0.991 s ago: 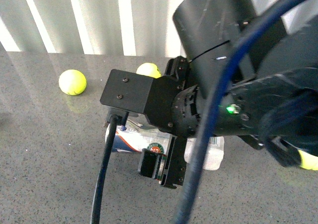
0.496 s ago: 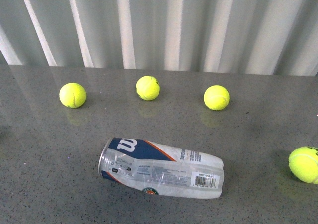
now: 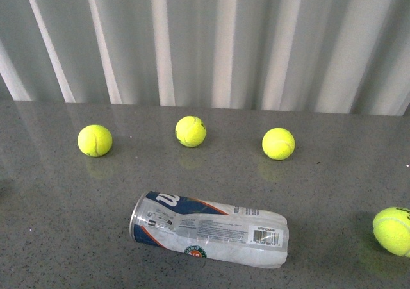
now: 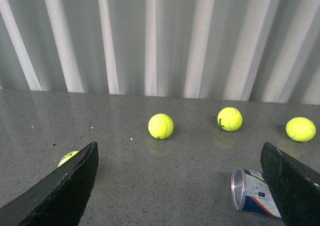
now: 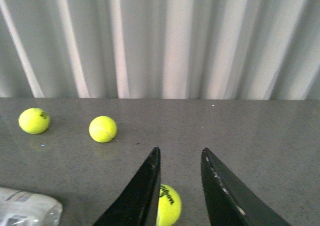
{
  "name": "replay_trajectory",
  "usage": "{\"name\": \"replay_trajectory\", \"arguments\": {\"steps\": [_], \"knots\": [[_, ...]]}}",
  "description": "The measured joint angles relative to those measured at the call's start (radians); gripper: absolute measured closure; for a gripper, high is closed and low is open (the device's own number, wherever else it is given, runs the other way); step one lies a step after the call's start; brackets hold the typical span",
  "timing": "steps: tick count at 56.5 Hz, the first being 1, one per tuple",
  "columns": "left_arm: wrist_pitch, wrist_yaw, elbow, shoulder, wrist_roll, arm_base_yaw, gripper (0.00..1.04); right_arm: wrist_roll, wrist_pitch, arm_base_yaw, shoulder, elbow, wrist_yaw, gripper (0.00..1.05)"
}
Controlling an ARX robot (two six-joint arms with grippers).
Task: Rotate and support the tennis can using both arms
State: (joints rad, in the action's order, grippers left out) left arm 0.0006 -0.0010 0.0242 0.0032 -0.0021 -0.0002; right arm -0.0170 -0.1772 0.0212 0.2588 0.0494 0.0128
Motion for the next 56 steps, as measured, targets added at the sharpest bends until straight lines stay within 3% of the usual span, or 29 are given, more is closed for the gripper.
{"name": "replay_trajectory", "arguments": {"steps": [5, 9, 15, 44, 56], "knots": [[0.0, 0.002, 0.0, 0.0, 0.0, 0.0, 0.07, 0.0, 0.016, -0.016, -0.06, -0.019, -0.01, 1.01], [0.0, 0.001, 0.0, 0.0, 0.0, 0.0, 0.07, 0.004, 0.017, -0.016, -0.093, -0.042, -0.012, 1.01], [0.0, 0.0, 0.0, 0.0, 0.0, 0.0, 0.07, 0.004, 0.167, -0.018, -0.222, -0.045, -0.012, 1.01], [0.0, 0.001, 0.0, -0.001, 0.0, 0.0, 0.07, 0.006, 0.177, -0.018, -0.254, -0.045, -0.012, 1.01], [0.0, 0.0, 0.0, -0.001, 0.0, 0.0, 0.07, 0.006, 0.177, -0.018, -0.254, -0.045, -0.012, 0.64]]}}
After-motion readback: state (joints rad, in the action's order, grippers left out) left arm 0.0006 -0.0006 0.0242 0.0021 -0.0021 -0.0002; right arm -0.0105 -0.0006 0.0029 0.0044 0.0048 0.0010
